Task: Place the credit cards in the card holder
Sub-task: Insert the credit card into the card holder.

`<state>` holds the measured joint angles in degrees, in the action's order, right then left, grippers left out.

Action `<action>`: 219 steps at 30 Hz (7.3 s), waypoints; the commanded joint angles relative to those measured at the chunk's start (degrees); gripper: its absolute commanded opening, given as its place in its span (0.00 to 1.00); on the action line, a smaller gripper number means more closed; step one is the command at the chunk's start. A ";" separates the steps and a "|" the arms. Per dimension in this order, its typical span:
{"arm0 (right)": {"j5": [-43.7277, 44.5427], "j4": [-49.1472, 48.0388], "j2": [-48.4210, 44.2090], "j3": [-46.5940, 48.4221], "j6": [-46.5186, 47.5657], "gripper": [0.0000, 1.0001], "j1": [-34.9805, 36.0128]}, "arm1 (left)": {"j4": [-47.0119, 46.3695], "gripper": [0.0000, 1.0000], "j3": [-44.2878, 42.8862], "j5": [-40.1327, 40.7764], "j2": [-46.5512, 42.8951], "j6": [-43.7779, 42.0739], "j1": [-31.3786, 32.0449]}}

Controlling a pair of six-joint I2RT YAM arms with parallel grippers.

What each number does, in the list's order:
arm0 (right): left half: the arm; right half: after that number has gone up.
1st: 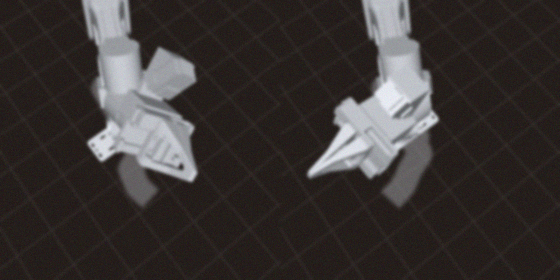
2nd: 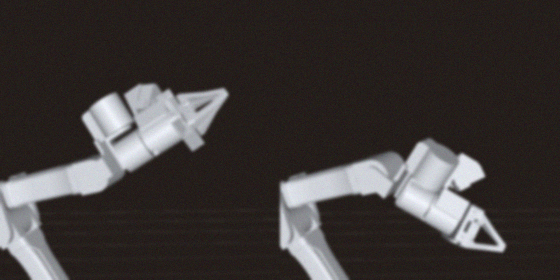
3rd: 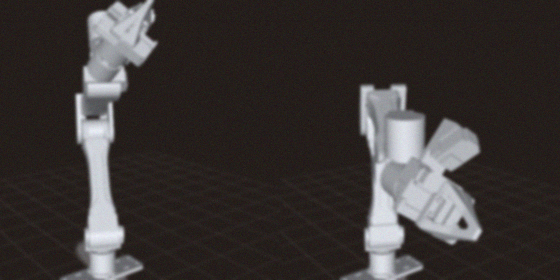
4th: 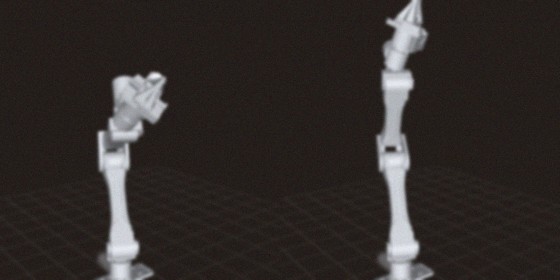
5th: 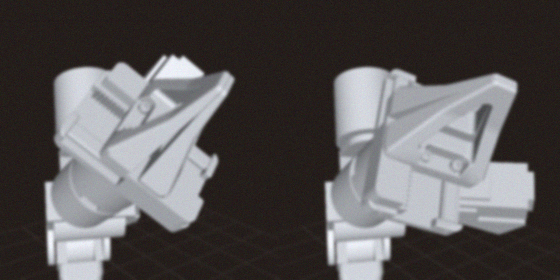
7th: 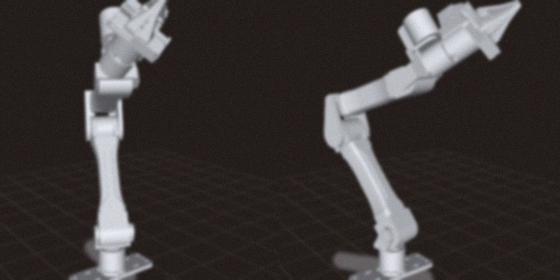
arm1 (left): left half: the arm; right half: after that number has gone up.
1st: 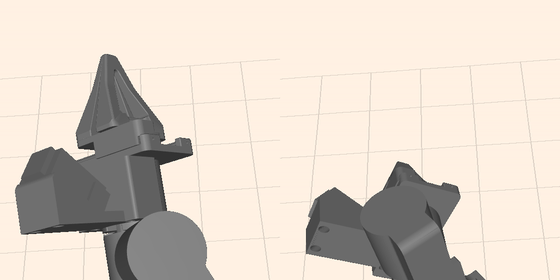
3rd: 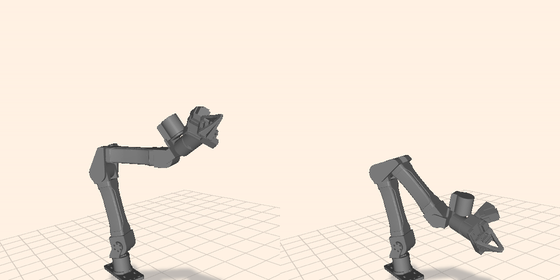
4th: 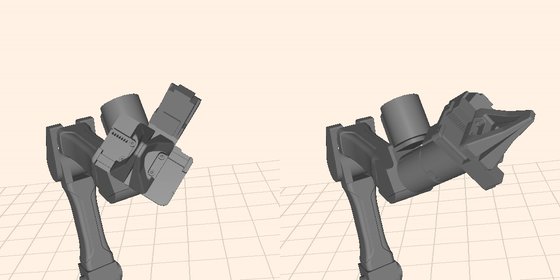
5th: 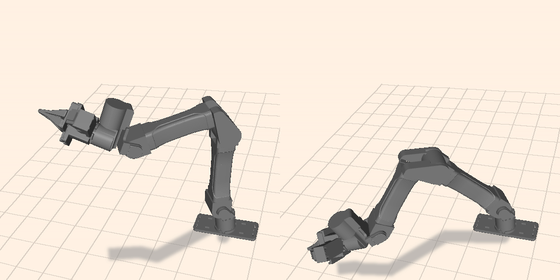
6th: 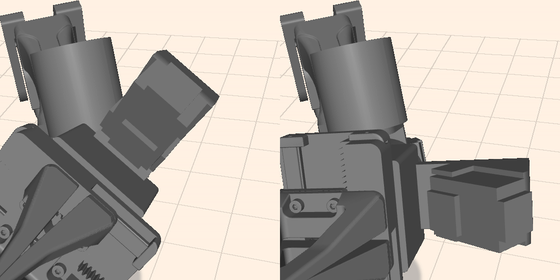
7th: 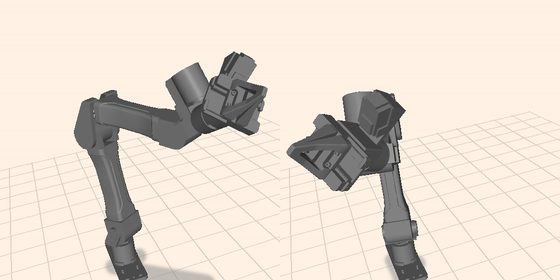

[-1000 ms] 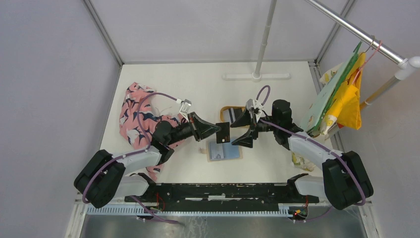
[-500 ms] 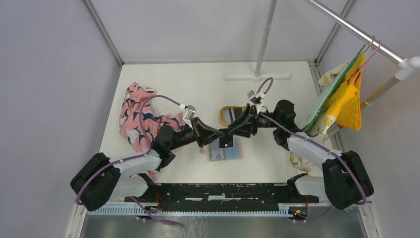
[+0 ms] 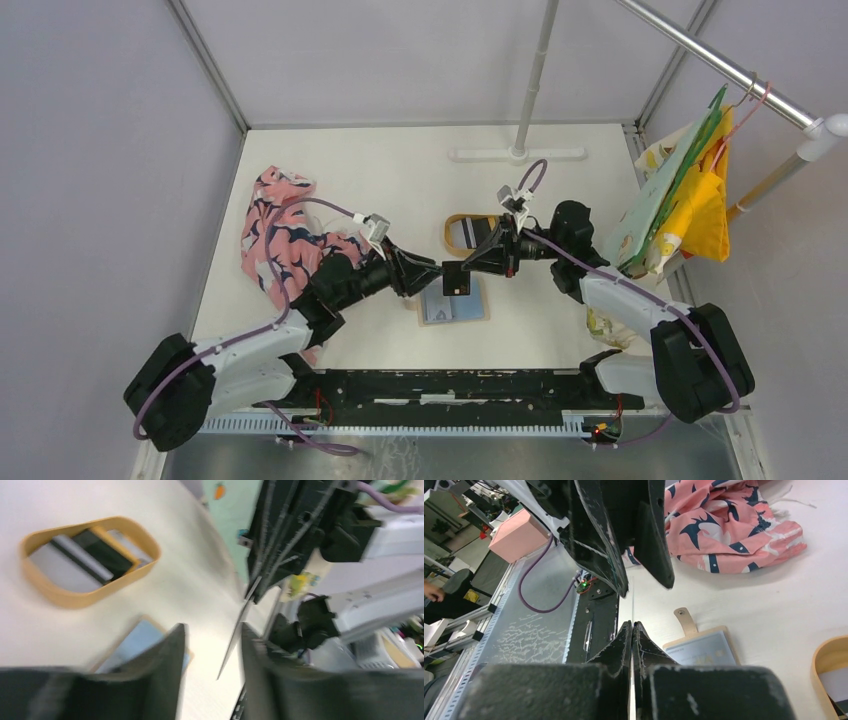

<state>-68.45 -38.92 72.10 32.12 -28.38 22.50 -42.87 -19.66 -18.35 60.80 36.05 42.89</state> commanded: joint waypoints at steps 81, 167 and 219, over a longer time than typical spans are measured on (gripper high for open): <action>27.06 5.39 21.05 -6.67 -11.36 0.00 0.48 | 36.02 0.39 -8.11 22.83 17.82 4.03 6.00; 31.18 11.14 25.73 -1.18 -10.72 0.16 5.58 | 69.96 0.05 -51.34 52.89 45.83 14.10 30.75; 14.99 47.41 5.15 5.11 70.92 0.40 5.04 | 52.50 0.92 -17.47 47.35 6.14 -0.92 21.09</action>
<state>-48.97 0.80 80.40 40.91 19.53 27.68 15.20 -40.62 31.48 71.13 39.44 67.81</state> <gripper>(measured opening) 0.418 0.919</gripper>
